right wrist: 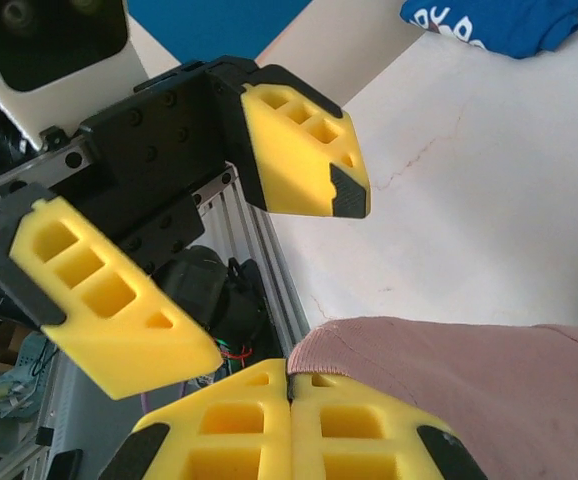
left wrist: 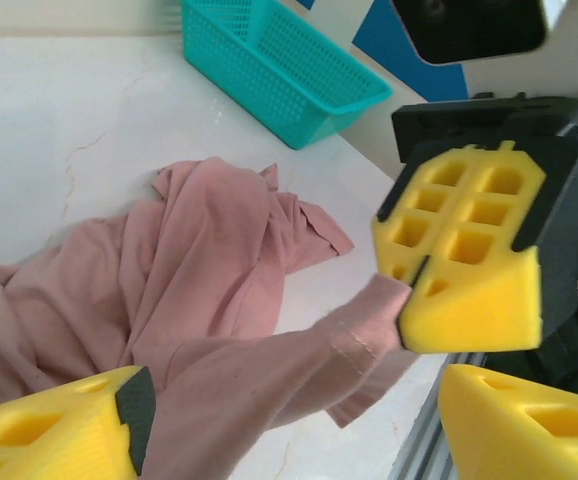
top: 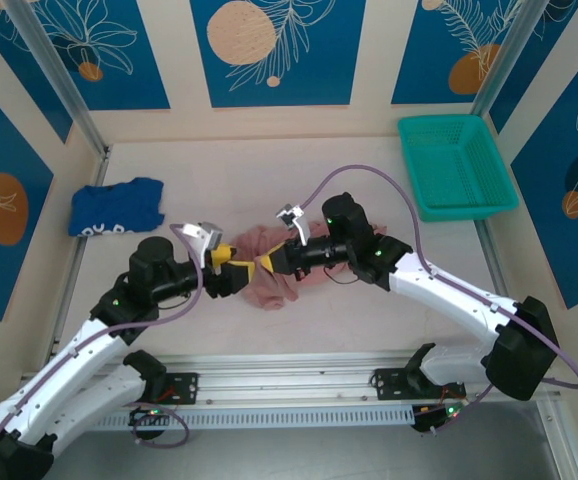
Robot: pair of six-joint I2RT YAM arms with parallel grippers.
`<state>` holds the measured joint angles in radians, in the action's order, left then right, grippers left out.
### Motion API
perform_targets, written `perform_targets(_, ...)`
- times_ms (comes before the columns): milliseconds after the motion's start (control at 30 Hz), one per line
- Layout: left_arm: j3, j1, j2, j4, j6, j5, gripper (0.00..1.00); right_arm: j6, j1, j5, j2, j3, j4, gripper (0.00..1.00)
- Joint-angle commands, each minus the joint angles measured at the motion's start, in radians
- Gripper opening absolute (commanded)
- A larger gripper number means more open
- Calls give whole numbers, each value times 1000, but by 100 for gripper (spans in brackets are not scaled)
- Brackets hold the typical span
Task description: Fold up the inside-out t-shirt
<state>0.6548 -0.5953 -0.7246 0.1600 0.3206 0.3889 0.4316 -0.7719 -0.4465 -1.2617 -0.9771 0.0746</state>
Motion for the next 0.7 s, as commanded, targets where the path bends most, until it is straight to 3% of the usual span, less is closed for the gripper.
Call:
perform_targets(0,-23,-10,-13,-23,-85,12,76,20,12,-49,7,-46,2,0)
perform_targets(367,-22,-32,-94,-148,-275,89,79,-85,96,-216,18,-121,220,0)
perform_targets(667,68,-43,-231,-147,-327,220,69,-122,157,-336,23,-140,281,0)
